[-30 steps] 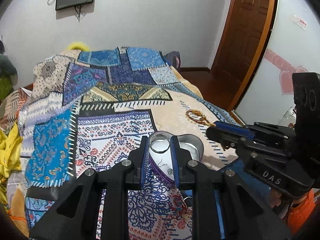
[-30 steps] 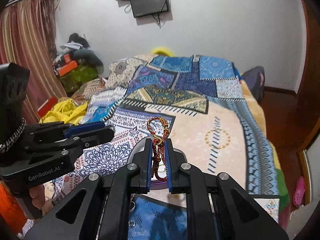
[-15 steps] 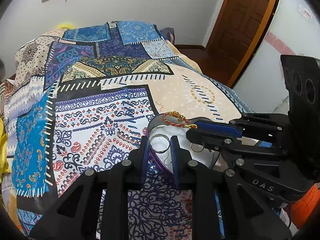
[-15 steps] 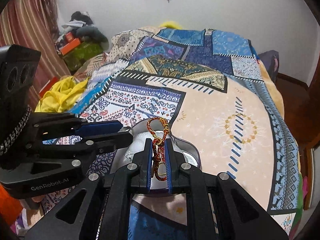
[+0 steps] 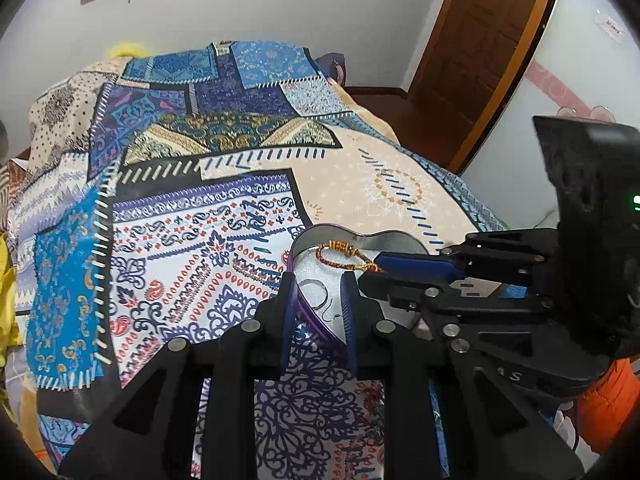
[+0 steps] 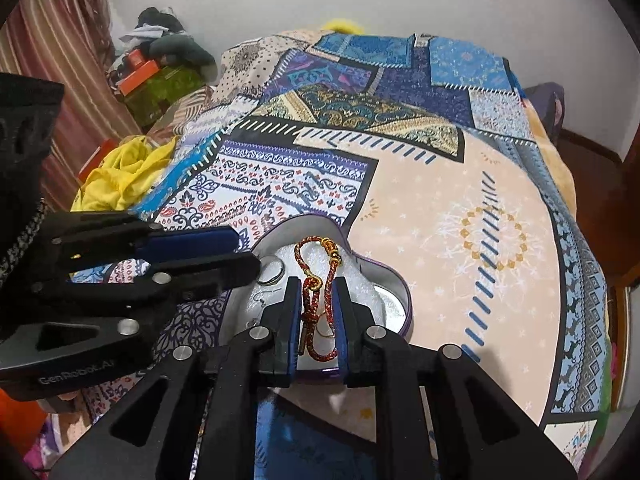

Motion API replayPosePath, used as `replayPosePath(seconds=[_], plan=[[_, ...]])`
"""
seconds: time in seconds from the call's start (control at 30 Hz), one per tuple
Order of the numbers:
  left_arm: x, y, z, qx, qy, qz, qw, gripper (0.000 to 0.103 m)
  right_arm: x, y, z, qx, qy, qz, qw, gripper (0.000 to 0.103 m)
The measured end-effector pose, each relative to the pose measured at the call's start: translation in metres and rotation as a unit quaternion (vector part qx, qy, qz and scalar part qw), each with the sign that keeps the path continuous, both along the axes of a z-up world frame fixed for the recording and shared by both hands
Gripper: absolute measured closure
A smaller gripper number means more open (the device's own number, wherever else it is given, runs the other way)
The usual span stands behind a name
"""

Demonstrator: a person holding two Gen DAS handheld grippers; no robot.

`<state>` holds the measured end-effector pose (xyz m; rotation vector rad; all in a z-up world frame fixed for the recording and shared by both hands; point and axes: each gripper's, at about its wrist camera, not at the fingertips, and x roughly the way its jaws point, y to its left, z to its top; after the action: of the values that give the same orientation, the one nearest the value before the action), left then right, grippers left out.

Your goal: Organize jewelry

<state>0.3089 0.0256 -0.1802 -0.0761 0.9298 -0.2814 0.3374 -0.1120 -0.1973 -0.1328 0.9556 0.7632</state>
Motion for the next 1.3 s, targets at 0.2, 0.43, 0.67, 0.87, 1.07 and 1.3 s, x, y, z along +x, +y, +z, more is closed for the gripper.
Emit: replayPosePath(seconds=[0.2,0.43,0.67,0.87,1.07,1.3], plan=[[-0.015,0.005,0.022,0.001,-0.02,0.009,0.9998,0.078,-0.008,-0.001,0.013,-0.005,-0.008,-0.001,1.0,0.087],[-0.034,0.011,0.045,0.009,-0.038,0.025,0.9989,0.074,-0.025,-0.006,0.036,-0.007,-0.041,-0.008,0.999,0.086],[-0.062,0.011,0.062,0.02,-0.053,0.029,0.9979,0.066,-0.052,-0.017,0.06,-0.006,-0.084,-0.021,0.996,0.085],[-0.084,0.01,0.064,0.02,-0.053,0.031,0.9979,0.06,-0.073,-0.028,0.068,0.005,-0.105,-0.037,0.994,0.084],[-0.103,0.006,0.05,0.02,-0.033,0.029,0.9988,0.06,-0.089,-0.038,0.059,0.005,-0.109,-0.055,0.992,0.06],[-0.117,-0.007,0.02,0.017,0.005,0.014,0.9997,0.06,-0.102,-0.047,0.043,0.003,-0.092,-0.065,0.994,0.06]])
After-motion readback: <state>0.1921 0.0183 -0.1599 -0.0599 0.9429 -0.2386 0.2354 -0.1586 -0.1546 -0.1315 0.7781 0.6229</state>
